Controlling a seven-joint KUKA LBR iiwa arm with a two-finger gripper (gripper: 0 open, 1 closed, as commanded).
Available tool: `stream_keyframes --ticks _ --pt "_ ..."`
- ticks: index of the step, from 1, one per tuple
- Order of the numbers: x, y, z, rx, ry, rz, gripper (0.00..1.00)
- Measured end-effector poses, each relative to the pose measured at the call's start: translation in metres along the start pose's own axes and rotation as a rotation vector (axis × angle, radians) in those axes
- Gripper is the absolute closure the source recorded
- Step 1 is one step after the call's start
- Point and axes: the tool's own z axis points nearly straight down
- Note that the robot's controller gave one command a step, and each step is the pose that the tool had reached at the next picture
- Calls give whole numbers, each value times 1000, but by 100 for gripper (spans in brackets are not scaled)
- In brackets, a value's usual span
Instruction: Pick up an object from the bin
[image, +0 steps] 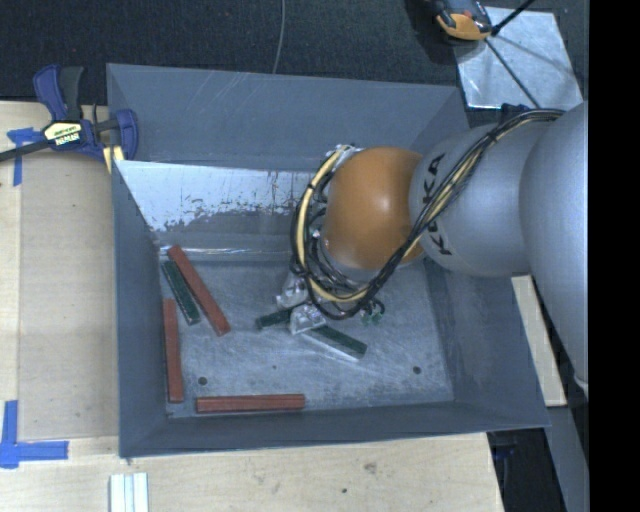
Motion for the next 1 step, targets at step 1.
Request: stream_keyframes --ticks 1 --pt "1 0 -1 0 8 0 100"
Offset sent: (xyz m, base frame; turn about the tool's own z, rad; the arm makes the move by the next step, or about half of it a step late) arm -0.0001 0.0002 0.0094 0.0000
